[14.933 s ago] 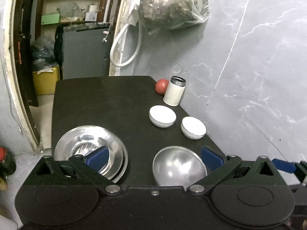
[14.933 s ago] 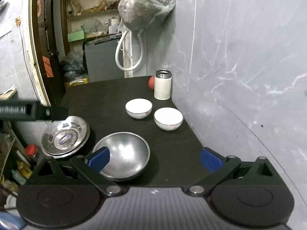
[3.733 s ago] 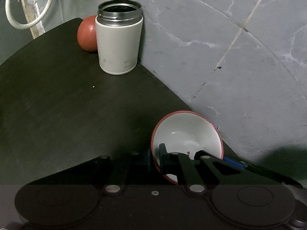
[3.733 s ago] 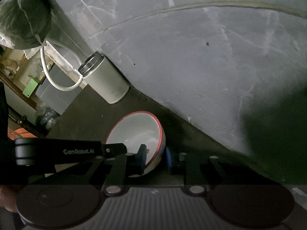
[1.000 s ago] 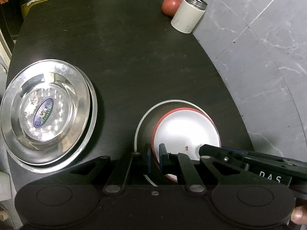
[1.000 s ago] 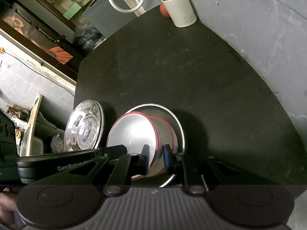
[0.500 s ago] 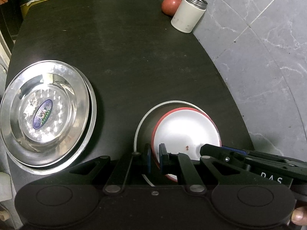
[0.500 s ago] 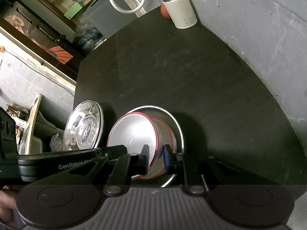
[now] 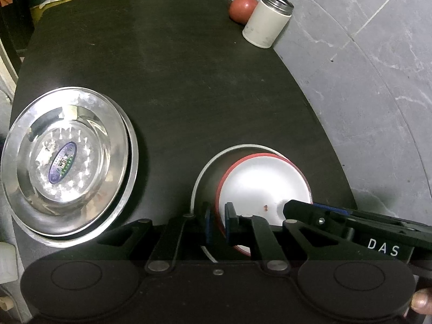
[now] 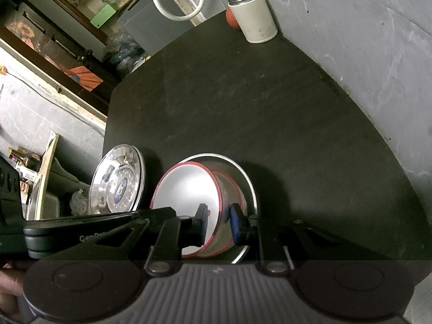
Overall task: Organize plates and bowls
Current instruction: 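Lower the second white bowl into the first white bowl with both grippers, then open both grippers and lift them away from the nested bowls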
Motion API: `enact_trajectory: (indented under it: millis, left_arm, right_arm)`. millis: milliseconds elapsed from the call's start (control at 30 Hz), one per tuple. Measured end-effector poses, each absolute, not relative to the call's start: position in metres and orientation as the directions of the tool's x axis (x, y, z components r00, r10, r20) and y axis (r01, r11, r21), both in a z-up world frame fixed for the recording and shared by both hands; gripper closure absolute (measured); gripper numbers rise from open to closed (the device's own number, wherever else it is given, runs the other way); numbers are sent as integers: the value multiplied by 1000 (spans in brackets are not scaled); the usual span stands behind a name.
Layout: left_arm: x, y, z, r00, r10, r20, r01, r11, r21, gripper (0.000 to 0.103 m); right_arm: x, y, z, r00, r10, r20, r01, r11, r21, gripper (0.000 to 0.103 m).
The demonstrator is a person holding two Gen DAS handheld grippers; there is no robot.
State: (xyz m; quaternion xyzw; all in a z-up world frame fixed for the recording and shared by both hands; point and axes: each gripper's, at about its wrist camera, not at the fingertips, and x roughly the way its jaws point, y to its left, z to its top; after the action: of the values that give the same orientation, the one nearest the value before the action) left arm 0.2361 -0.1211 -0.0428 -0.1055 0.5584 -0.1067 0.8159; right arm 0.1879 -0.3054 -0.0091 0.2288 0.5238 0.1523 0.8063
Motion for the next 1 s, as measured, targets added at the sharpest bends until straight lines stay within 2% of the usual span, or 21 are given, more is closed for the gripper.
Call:
enact_trajectory:
  millis: [567,1000]
  left_arm:
    - [229,-112,-34,372,-304,-877,48,950,-309,87]
    - [222,-106,-28,391,-273,-879,21,957,-288,82]
  right_arm:
    - [190,-305,-7,407,491,-770,-13,846,533,70]
    - [188,-305,-5,415,496,-763,-28,845,534,67]
